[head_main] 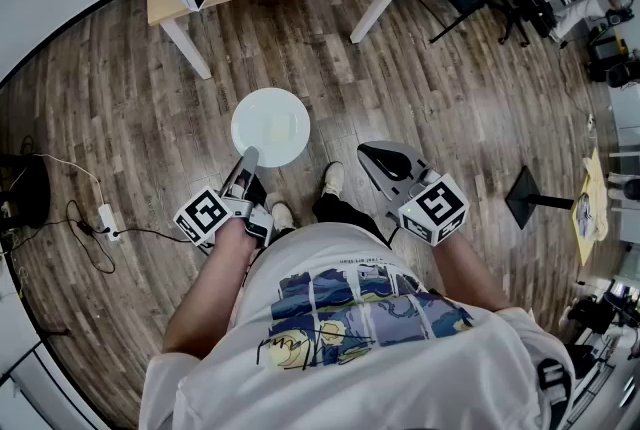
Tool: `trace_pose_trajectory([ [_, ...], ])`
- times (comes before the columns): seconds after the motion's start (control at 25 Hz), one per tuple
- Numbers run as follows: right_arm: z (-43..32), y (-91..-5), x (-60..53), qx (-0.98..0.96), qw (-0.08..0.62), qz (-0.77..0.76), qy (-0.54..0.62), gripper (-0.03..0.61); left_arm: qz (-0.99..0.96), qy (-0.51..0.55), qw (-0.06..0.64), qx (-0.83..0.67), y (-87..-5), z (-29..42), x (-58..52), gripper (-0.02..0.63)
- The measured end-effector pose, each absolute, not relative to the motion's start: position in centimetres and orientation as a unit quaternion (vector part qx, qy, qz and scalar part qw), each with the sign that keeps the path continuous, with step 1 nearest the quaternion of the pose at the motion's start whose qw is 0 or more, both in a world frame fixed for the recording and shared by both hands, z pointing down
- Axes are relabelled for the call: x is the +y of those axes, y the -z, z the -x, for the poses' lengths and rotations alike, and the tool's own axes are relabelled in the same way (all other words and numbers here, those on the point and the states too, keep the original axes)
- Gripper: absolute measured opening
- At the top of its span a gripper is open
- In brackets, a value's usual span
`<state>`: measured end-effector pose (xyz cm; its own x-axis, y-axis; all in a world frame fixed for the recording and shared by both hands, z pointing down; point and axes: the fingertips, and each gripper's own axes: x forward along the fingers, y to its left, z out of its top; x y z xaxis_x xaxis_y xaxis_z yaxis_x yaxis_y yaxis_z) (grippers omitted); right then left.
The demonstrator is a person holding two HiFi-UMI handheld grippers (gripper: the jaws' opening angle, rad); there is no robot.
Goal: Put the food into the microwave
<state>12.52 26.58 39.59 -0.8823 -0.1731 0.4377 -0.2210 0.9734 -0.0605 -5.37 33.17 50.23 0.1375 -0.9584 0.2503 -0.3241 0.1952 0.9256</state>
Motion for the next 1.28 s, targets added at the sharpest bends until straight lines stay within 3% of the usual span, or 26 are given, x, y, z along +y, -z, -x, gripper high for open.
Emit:
trace_pose_trajectory([
  [0.44,-11.7,-39.4,24.5,-0.972,0.208,-0.096,-0.055,0.006,-0.547,0.345,0.521,-0.558,-49.8,5.1,30.0,0.015],
  [0.76,-10.5,-38.8,14.9,-0.979,0.186,-0.075,-0.031,0.008,-0.560,0.375,0.498,-0.545,-47.1,5.5,20.9,0.015],
  [0.92,-10.5,-39.3,10.0,-0.981,0.181,-0.061,-0.037,0.074,-0.559,0.378,0.490,-0.551,-46.2,5.7,16.3,0.015],
  [1.28,-11.8,-41.3,0.3,-0.980,0.179,-0.065,-0.056,0.071,-0.549,0.379,0.481,-0.569,-46.6,6.5,7.0,0.015],
])
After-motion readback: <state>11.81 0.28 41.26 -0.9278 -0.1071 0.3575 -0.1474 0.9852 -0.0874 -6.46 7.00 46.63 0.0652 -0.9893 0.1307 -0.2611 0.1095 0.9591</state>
